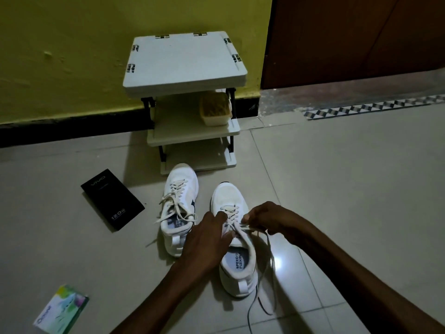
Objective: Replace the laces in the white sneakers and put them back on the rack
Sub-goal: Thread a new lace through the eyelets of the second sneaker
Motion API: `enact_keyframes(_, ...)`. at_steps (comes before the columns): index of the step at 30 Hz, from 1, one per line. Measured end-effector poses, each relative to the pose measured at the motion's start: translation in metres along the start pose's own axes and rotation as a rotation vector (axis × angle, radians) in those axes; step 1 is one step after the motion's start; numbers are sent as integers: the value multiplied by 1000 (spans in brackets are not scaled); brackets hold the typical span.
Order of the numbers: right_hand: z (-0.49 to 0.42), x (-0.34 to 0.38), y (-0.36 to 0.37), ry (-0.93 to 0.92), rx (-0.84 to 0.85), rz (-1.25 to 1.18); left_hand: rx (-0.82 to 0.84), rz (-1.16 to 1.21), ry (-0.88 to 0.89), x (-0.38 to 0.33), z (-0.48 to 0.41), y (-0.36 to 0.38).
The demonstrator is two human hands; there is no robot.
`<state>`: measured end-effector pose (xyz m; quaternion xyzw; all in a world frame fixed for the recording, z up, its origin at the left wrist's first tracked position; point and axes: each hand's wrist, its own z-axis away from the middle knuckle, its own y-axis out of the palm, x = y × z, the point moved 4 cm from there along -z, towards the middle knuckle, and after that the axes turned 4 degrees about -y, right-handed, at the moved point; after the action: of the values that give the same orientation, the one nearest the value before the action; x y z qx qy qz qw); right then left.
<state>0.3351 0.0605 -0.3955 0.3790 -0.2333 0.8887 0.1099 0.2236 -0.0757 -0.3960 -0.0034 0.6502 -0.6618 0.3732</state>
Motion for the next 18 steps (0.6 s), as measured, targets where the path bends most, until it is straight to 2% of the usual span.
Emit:
enact_keyframes(3, -1, 13, -8, -52, -5, 103, -52, 56, -21, -4, -4, -7)
enact_keyframes(7, 10, 41, -33, -201, -155, 136, -110, 109, 43, -7, -17, -17)
enact_keyframes(11, 44, 76, -49, -321, -191, 20, -3, 249, 101, -21, -32, -22)
enact_keyframes(13, 60, 88, -54, -382, -189, -6, -3, 305, 142, -31, -40, -25)
enact_keyframes(15, 66, 87, -57, -414, -226, 104, -81, 357, 186, -38, -48, -36)
enact_keyframes(18, 63, 71, -63, -394, -325, 450, -224, 458, 150, -39, -58, -64)
